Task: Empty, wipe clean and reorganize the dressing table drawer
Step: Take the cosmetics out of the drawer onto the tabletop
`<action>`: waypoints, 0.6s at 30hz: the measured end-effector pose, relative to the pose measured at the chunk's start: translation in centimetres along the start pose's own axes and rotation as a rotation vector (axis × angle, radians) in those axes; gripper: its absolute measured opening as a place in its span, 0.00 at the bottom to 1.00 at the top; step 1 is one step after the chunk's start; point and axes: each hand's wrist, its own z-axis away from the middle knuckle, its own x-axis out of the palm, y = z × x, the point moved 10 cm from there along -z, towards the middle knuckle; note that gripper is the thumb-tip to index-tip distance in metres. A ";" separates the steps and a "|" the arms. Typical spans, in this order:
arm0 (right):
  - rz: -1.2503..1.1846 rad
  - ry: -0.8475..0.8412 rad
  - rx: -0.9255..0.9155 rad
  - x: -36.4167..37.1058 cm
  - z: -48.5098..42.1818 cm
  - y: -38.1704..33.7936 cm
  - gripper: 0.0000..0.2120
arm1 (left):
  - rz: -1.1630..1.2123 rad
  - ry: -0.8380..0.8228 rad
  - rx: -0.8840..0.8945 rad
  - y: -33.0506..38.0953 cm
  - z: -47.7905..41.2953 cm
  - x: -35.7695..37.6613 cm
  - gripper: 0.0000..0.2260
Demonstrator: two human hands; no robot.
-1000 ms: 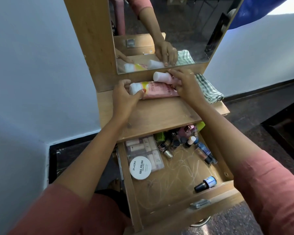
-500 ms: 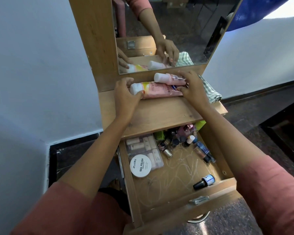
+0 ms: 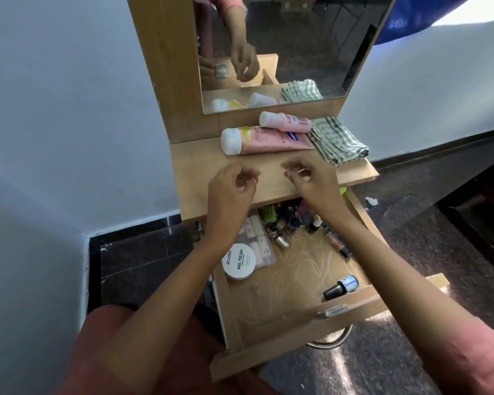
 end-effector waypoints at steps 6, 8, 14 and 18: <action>-0.036 -0.182 0.241 4.4 6.1 1.9 0.08 | -0.267 -0.352 -0.171 -5.3 5.2 2.9 0.09; 0.000 -0.271 0.365 6.1 8.1 3.6 0.07 | -0.485 -0.536 -0.181 -7.1 6.9 4.4 0.17; -0.014 -0.384 0.643 8.6 12.3 6.8 0.07 | -0.908 -0.688 -0.027 -7.8 9.7 5.9 0.28; -0.062 -0.392 0.771 9.1 13.5 7.6 0.10 | -1.091 -0.556 0.116 -7.7 9.3 5.8 0.29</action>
